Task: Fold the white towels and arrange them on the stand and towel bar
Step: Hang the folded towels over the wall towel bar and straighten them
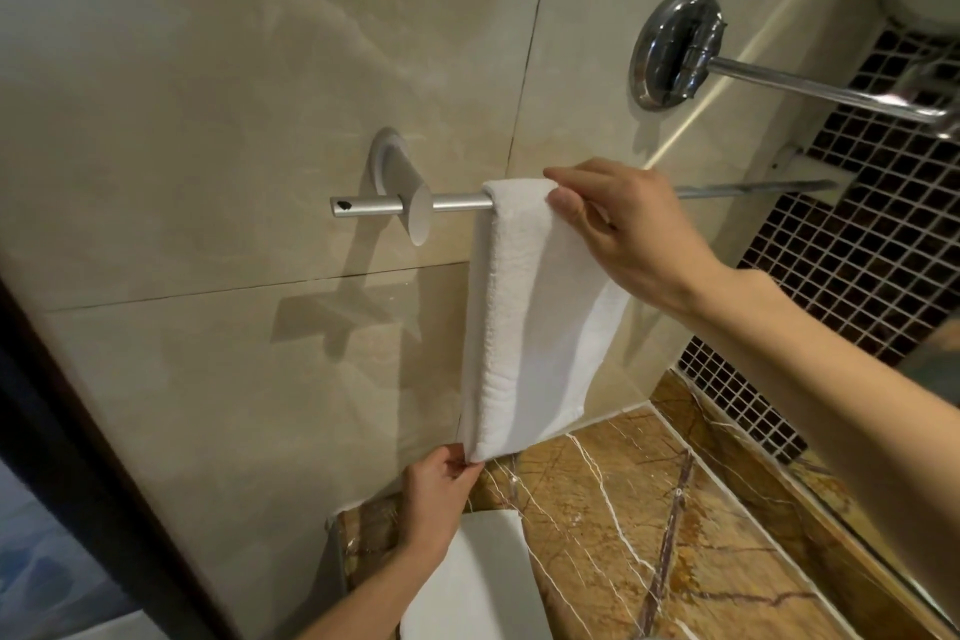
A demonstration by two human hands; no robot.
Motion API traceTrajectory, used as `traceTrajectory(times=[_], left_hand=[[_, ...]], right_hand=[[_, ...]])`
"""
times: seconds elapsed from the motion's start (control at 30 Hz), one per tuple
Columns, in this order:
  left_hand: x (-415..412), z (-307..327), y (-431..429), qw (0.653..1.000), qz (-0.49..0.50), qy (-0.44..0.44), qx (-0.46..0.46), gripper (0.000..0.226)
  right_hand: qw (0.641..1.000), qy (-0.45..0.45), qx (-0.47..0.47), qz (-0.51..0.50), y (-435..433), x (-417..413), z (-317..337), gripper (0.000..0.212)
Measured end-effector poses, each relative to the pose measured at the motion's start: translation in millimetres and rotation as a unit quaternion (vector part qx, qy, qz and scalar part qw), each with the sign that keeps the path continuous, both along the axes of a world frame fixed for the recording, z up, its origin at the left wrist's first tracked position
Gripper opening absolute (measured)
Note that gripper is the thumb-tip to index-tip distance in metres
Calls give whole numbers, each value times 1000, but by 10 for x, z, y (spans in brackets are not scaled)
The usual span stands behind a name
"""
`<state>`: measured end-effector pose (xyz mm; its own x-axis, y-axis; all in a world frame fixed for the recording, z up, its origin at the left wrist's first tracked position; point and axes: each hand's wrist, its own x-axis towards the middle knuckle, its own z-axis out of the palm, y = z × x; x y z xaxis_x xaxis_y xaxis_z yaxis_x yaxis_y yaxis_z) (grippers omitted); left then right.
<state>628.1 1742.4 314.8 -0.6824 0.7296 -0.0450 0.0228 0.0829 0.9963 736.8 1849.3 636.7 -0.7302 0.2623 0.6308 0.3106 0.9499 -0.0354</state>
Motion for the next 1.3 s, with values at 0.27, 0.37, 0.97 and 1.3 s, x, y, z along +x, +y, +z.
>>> traceTrajectory(times=[0.27,0.37,0.97,1.3], left_hand=[[49,-21,-3,1000,9,23,-7,16],[52,-47,-15,1000,7,24,-2,17],[17,-122,63,999,-13,41,-17,23],[79,-77,323,999,-27,33,-12,15]], right_hand=[[1000,-4,-12,-1,11,8,33,35],[1000,-3,-17,-3,11,6,34,36],[999,-21,-24,-20,92,81,49,41],[999,-21,-33,-30,268,247,60,40]])
